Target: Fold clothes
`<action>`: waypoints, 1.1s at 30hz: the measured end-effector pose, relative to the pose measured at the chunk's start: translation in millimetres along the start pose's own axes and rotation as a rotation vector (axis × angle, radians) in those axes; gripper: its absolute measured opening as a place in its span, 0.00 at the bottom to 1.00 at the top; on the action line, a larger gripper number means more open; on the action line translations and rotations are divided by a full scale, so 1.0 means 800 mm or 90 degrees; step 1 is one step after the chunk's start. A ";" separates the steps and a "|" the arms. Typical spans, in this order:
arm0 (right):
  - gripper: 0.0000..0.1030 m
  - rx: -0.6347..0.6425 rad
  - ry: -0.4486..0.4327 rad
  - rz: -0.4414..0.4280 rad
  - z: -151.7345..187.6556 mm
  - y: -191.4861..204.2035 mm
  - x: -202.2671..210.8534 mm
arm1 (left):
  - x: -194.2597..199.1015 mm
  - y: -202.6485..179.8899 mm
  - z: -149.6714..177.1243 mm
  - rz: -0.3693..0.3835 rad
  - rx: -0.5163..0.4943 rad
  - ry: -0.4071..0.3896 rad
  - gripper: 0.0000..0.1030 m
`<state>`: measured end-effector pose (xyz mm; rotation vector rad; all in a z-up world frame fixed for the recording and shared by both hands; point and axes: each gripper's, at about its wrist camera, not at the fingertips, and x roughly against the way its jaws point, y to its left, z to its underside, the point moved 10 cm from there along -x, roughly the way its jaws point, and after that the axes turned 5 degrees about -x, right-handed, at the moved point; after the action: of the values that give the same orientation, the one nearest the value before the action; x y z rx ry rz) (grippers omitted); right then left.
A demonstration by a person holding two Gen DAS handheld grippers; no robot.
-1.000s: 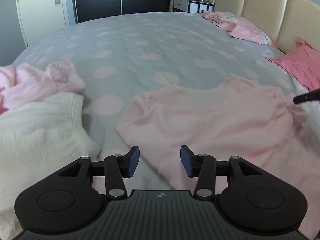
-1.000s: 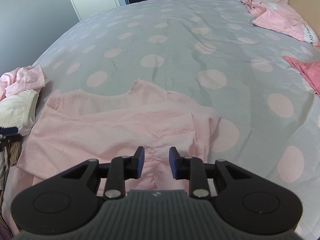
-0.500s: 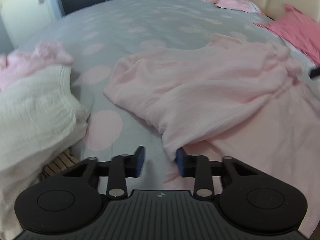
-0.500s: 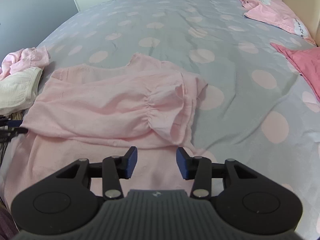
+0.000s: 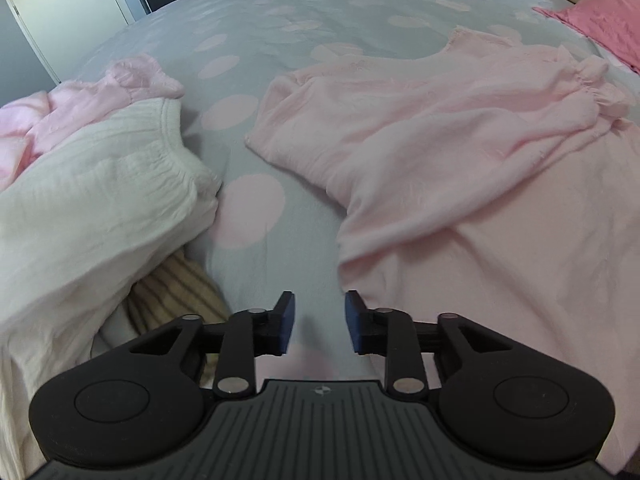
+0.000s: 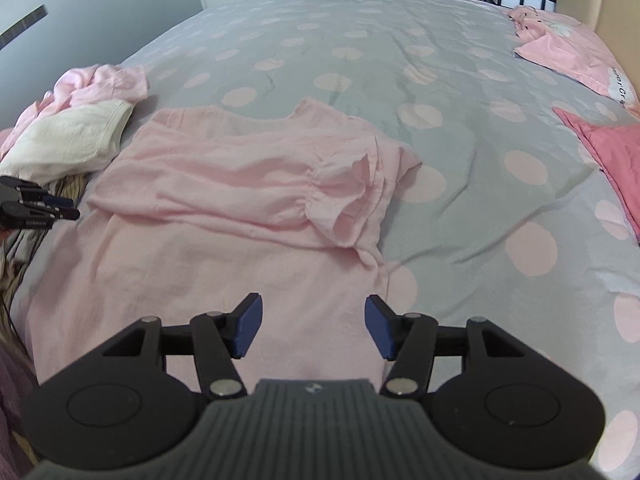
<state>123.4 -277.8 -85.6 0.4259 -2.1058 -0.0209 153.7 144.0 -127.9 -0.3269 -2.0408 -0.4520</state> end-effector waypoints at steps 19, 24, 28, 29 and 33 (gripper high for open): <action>0.71 0.031 0.139 -0.007 0.165 -0.012 -0.027 | 0.059 -0.072 0.130 0.206 0.052 0.046 0.56; 0.80 0.050 0.168 0.009 0.191 -0.003 -0.041 | 0.056 -0.096 0.154 0.199 0.010 0.072 0.57; 0.81 0.080 0.182 0.013 0.207 0.010 -0.039 | 0.054 -0.115 0.173 0.192 -0.025 0.092 0.59; 0.78 0.087 0.181 0.015 0.210 0.013 -0.038 | 0.055 -0.119 0.173 0.189 -0.039 0.092 0.59; 0.48 0.109 0.170 0.018 0.218 0.033 -0.032 | 0.058 -0.136 0.173 0.174 -0.092 0.092 0.51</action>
<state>-15.3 -271.3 -196.9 0.4737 -1.8562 0.2225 -20.6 110.3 -169.7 -0.6336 -1.7949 -0.4414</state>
